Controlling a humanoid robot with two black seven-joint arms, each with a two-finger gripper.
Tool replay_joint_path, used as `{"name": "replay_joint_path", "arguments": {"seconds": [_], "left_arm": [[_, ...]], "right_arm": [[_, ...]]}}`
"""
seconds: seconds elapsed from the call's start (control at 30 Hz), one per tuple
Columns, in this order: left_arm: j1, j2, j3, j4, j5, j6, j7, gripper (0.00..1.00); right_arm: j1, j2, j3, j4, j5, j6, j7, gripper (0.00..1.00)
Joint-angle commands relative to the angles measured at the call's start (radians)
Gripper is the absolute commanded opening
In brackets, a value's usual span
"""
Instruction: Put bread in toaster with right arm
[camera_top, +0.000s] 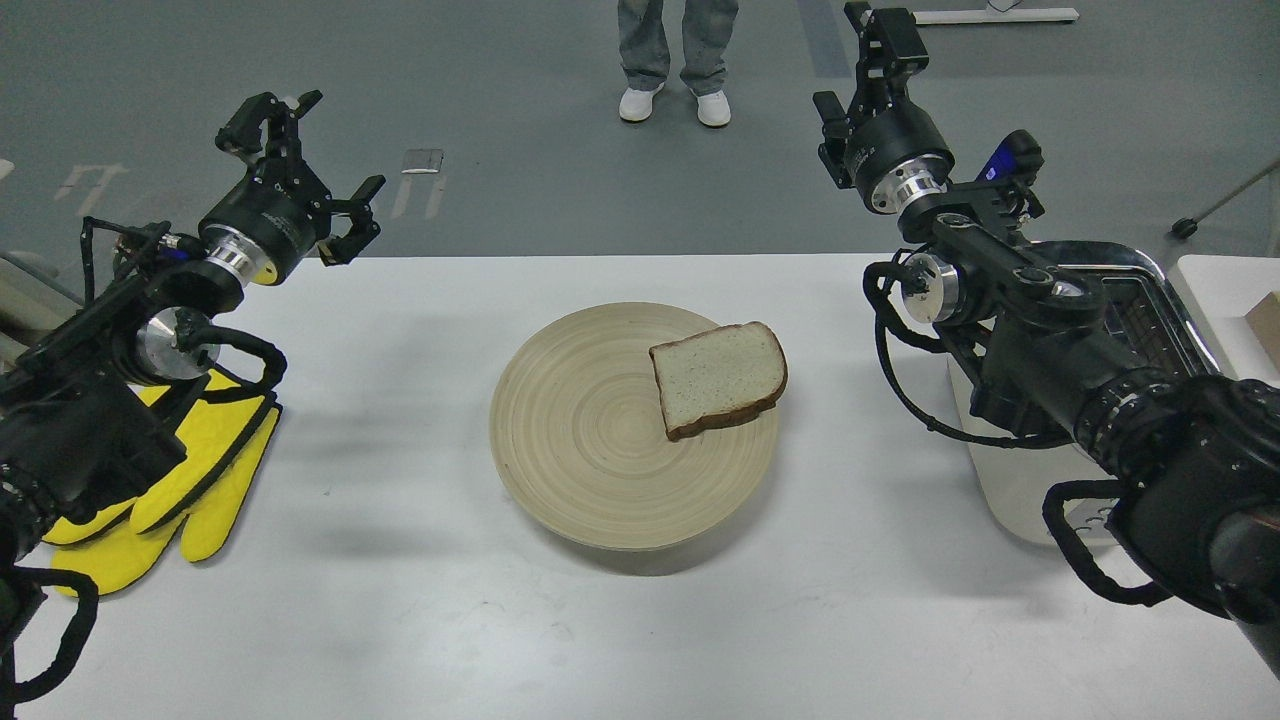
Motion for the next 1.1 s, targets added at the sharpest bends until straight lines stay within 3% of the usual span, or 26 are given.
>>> {"name": "replay_joint_path", "arguments": {"seconds": [0.0,1.07], "left_arm": [[0.0,0.0,0.0,0.0,0.0,0.0,-0.002,1.0],[0.0,0.0,0.0,0.0,0.002,0.0,-0.002,1.0]], "right_arm": [[-0.001,0.001,0.0,0.0,0.0,0.0,0.0,1.0],[0.058,-0.027,-0.077,0.052,-0.011,0.027,0.0,1.0]]}}
